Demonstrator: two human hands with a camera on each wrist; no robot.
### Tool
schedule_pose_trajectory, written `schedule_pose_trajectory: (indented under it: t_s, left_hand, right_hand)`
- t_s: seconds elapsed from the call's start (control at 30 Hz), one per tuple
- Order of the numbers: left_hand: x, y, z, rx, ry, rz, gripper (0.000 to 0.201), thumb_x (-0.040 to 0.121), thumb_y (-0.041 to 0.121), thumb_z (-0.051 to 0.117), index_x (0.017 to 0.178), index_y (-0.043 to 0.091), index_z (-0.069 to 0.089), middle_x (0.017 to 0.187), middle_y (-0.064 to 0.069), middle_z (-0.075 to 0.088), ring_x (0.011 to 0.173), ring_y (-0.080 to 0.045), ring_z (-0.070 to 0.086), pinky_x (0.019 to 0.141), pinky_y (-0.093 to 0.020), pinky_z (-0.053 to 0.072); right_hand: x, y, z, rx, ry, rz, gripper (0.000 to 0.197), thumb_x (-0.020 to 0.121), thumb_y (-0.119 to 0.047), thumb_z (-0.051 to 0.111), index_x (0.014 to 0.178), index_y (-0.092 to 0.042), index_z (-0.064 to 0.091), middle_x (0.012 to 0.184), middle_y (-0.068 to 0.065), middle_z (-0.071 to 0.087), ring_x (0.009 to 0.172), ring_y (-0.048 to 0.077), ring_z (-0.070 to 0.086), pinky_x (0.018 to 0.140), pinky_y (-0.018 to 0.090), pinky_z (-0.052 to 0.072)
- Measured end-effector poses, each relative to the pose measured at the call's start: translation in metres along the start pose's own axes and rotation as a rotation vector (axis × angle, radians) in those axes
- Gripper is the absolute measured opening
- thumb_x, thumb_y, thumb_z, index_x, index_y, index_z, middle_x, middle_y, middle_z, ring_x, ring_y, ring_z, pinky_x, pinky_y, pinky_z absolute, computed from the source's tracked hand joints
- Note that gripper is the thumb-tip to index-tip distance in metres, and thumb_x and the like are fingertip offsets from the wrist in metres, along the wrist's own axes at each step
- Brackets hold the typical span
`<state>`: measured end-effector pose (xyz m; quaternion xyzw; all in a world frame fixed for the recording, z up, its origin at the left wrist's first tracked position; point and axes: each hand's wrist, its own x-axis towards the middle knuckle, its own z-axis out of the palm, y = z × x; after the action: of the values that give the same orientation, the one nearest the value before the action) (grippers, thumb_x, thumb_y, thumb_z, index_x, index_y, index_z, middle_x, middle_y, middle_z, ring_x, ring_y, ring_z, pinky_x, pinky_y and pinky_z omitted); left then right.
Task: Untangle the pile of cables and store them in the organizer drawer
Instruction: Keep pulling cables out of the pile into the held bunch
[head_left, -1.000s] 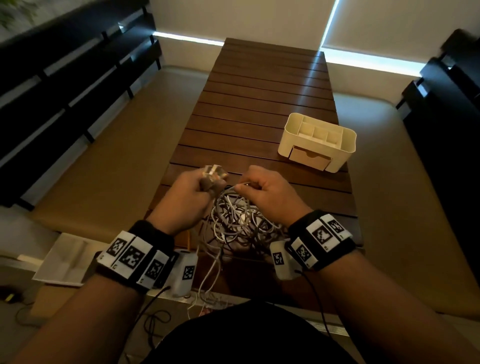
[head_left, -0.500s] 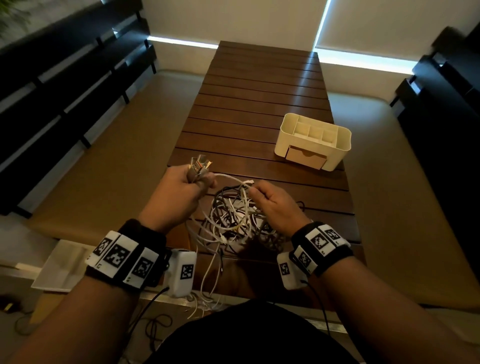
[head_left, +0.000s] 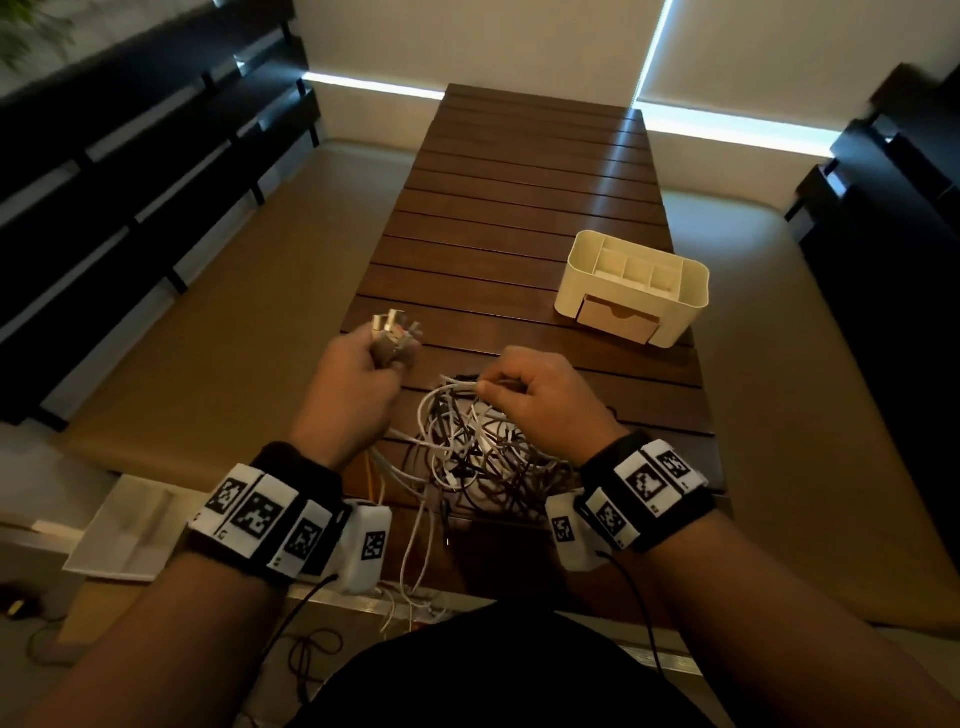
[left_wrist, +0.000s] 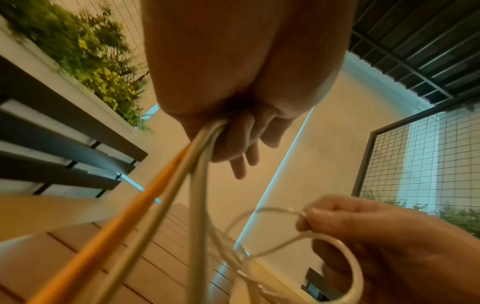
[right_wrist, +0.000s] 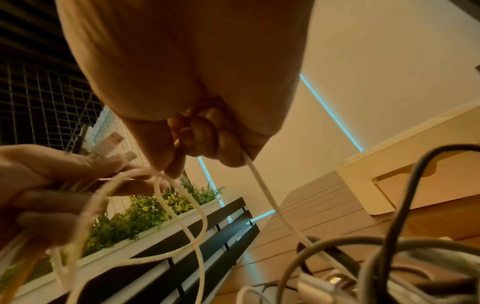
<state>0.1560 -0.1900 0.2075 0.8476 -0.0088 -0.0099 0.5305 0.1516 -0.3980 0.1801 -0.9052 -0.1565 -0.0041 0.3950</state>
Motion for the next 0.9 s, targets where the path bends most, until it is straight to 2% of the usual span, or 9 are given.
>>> schedule_pose_trajectory:
  t_s: [0.07, 0.17, 0.2, 0.3, 0.4, 0.6, 0.7, 0.8, 0.9]
  left_hand:
    - [-0.002, 0.001, 0.009, 0.019, -0.127, 0.038, 0.015, 0.101, 0.017, 0.055, 0.107, 0.02, 0.068, 0.1, 0.011, 0.065, 0.087, 0.002, 0.059, 0.068, -0.019, 0.043]
    - [-0.003, -0.002, 0.016, 0.103, -0.238, 0.073, 0.014, 0.099, 0.022, 0.059, 0.096, 0.014, 0.07, 0.091, -0.009, 0.069, 0.084, -0.02, 0.064, 0.072, -0.04, 0.053]
    - [-0.003, -0.003, 0.015, 0.126, -0.262, 0.08, 0.015, 0.098, 0.023, 0.06, 0.091, 0.013, 0.069, 0.086, -0.011, 0.069, 0.078, -0.02, 0.063, 0.069, -0.04, 0.051]
    - [-0.003, 0.0, 0.011, 0.134, -0.267, 0.107, 0.021, 0.098, 0.019, 0.06, 0.08, 0.011, 0.065, 0.071, -0.003, 0.063, 0.061, -0.013, 0.054, 0.061, -0.033, 0.043]
    - [-0.004, 0.008, 0.005, 0.087, -0.228, 0.114, 0.023, 0.101, 0.016, 0.055, 0.08, 0.008, 0.062, 0.058, 0.01, 0.056, 0.049, -0.003, 0.047, 0.054, -0.029, 0.036]
    - [0.002, 0.019, -0.02, -0.184, -0.067, 0.007, 0.023, 0.103, 0.021, 0.049, 0.091, 0.009, 0.064, 0.068, 0.002, 0.056, 0.046, -0.002, 0.043, 0.046, -0.023, 0.035]
    - [0.006, 0.007, -0.021, -0.052, -0.112, -0.034, 0.022, 0.102, 0.018, 0.052, 0.091, 0.007, 0.067, 0.074, -0.001, 0.063, 0.046, 0.002, 0.046, 0.053, -0.028, 0.036]
    - [0.007, -0.008, -0.015, 0.089, -0.16, -0.145, 0.02, 0.1, 0.018, 0.057, 0.095, 0.004, 0.07, 0.08, 0.004, 0.071, 0.06, -0.013, 0.054, 0.055, -0.028, 0.041]
    - [0.006, -0.012, -0.014, 0.023, 0.025, -0.136, 0.019, 0.101, 0.012, 0.053, 0.101, 0.019, 0.071, 0.1, 0.004, 0.07, 0.075, -0.018, 0.059, 0.057, -0.027, 0.042]
  right_hand:
    - [0.003, -0.007, 0.001, 0.008, 0.004, -0.054, 0.01, 0.096, -0.022, 0.064, 0.09, -0.017, 0.07, 0.079, -0.016, 0.052, 0.071, -0.003, 0.05, 0.066, 0.017, 0.038]
    - [0.007, -0.012, -0.002, 0.025, 0.029, -0.081, 0.011, 0.096, -0.02, 0.063, 0.094, -0.012, 0.071, 0.08, -0.016, 0.052, 0.069, 0.0, 0.049, 0.062, 0.012, 0.039]
    - [0.007, -0.012, -0.004, 0.03, 0.037, -0.075, 0.012, 0.096, -0.019, 0.063, 0.095, -0.011, 0.072, 0.081, -0.016, 0.052, 0.07, 0.0, 0.05, 0.063, 0.011, 0.04]
    - [0.003, -0.009, -0.002, 0.061, 0.053, -0.068, 0.01, 0.097, -0.021, 0.062, 0.092, -0.016, 0.069, 0.079, -0.015, 0.053, 0.069, -0.001, 0.051, 0.062, 0.01, 0.04]
    - [-0.002, -0.005, 0.007, 0.116, 0.048, -0.018, 0.019, 0.101, -0.028, 0.056, 0.083, -0.034, 0.058, 0.071, -0.011, 0.054, 0.061, 0.003, 0.049, 0.055, 0.015, 0.038]
    - [-0.016, 0.023, 0.018, 0.173, -0.006, 0.208, 0.031, 0.106, -0.034, 0.043, 0.088, -0.019, 0.063, 0.075, 0.007, 0.06, 0.064, 0.014, 0.052, 0.06, 0.031, 0.042]
    - [-0.013, 0.016, 0.009, 0.26, 0.08, 0.263, 0.028, 0.105, -0.031, 0.043, 0.094, -0.02, 0.066, 0.076, -0.002, 0.058, 0.066, 0.01, 0.052, 0.063, 0.03, 0.042]
    - [-0.004, 0.003, -0.005, 0.302, 0.212, 0.216, 0.022, 0.104, -0.029, 0.048, 0.101, -0.02, 0.068, 0.086, -0.006, 0.062, 0.075, 0.005, 0.055, 0.07, 0.028, 0.046]
    - [0.0, -0.002, -0.012, 0.23, 0.208, 0.132, 0.017, 0.101, -0.026, 0.054, 0.098, -0.021, 0.069, 0.083, -0.011, 0.059, 0.073, -0.003, 0.052, 0.066, 0.016, 0.042]
